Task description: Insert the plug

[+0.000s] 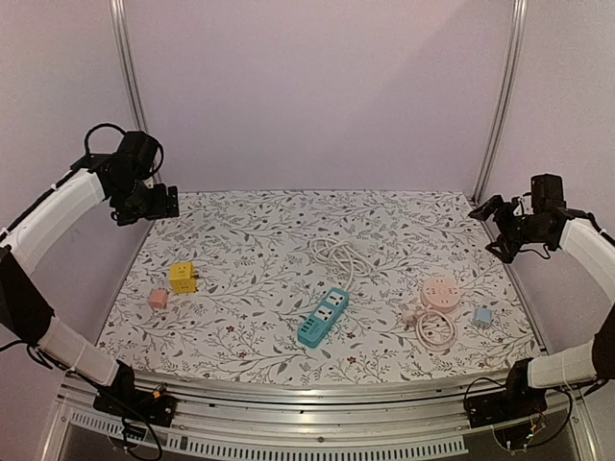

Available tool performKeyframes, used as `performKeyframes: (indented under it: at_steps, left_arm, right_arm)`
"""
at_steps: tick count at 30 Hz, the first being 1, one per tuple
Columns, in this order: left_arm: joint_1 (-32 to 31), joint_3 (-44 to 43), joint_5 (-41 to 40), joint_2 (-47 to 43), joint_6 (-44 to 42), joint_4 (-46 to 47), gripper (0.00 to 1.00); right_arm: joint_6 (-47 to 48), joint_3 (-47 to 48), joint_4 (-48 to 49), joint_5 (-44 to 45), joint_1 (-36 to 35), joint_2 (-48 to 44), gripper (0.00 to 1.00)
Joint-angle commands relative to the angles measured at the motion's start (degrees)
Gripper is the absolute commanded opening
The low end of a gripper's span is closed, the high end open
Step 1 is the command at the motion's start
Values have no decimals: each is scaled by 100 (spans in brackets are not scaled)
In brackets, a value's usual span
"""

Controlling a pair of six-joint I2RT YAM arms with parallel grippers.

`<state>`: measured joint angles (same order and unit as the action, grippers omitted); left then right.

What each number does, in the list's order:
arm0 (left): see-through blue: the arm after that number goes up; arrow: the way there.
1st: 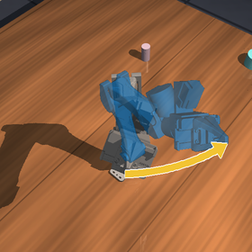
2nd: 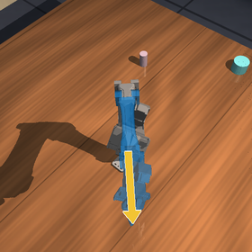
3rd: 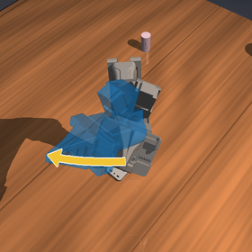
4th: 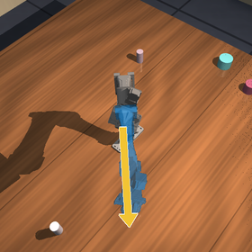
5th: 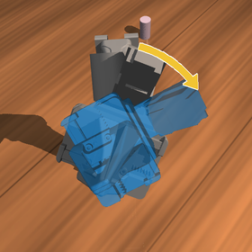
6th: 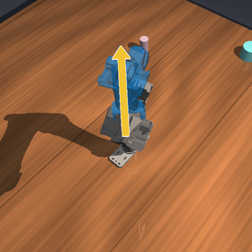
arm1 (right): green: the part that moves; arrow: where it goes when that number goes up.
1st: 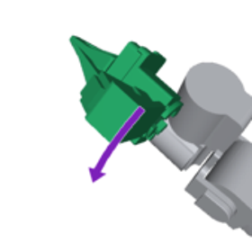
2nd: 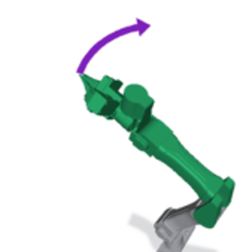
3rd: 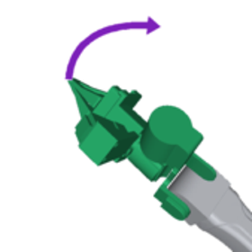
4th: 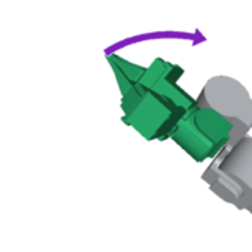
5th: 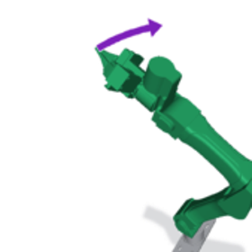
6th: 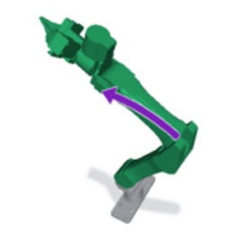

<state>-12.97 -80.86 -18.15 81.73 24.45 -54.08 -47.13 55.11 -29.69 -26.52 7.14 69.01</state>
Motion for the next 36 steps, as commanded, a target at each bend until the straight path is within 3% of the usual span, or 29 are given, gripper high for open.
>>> performKeyframes:
  at_steps: [1,8,18,25,36]
  left_arm:
    - [59,7,-254,187,-29,-375,100]
    - [129,342,154,323,-56,-315,99]
    - [313,1148,1597,773,-83,78,94]
    - [395,1300,1529,1365,-196,289,91]
    - [550,937,1426,1919,-472,218,81]
  right_arm:
    - [-97,140,-120,-62,16,106,99]
    - [-36,331,-179,-7,11,261,99]
    - [20,205,-27,-221,9,45,99]
    - [478,532,-545,-135,12,361,99]
    - [332,416,-536,-173,16,189,99]
